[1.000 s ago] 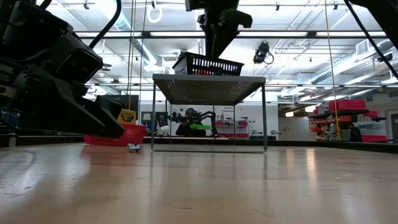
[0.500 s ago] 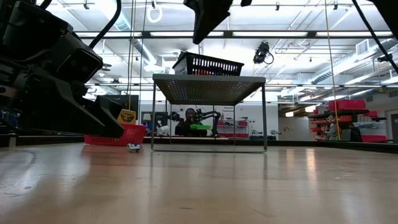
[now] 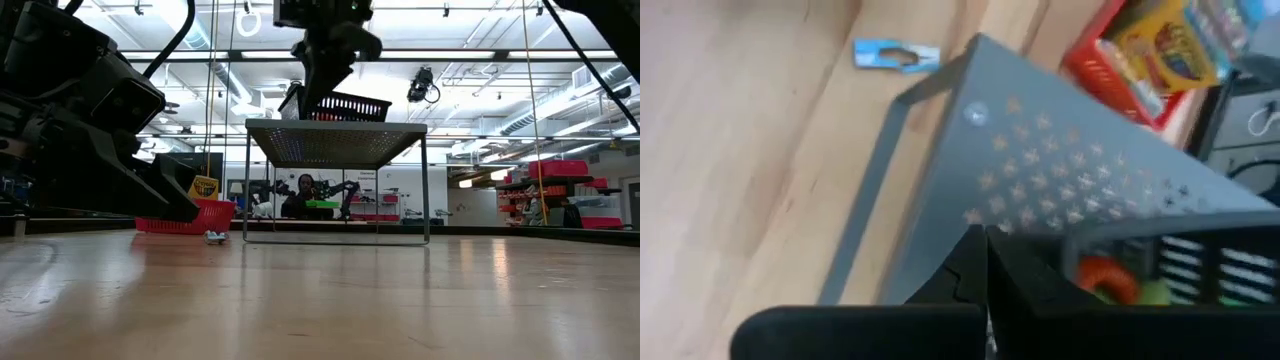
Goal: Pick & Place Office Desk Supplies
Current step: Put the black basket on the shelf
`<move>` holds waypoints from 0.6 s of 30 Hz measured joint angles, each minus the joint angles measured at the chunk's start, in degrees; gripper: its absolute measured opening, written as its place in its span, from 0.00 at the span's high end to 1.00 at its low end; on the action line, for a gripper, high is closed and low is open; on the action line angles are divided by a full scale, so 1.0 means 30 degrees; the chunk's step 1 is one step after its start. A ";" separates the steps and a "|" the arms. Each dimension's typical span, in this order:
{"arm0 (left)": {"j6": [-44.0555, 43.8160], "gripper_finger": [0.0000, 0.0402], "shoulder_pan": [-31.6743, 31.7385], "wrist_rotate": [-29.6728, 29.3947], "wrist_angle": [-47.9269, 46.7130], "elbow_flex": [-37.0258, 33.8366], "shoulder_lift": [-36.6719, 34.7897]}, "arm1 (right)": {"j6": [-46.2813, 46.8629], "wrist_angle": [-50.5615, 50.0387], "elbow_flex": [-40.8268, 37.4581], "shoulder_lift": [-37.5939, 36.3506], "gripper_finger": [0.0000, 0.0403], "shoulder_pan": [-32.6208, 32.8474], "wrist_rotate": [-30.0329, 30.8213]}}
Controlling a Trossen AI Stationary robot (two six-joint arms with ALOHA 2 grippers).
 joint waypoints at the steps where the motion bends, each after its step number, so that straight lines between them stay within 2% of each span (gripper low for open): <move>1: 0.0020 0.58 0.0000 0.0000 0.0000 0.0000 0.0000 | 0.0006 -0.0124 -0.0050 0.0009 1.00 -0.0007 0.0125; 18: 0.0079 0.58 0.0000 0.0275 -0.0153 0.0000 0.0000 | -0.0082 0.1475 -0.0004 0.1227 1.00 0.0007 0.5004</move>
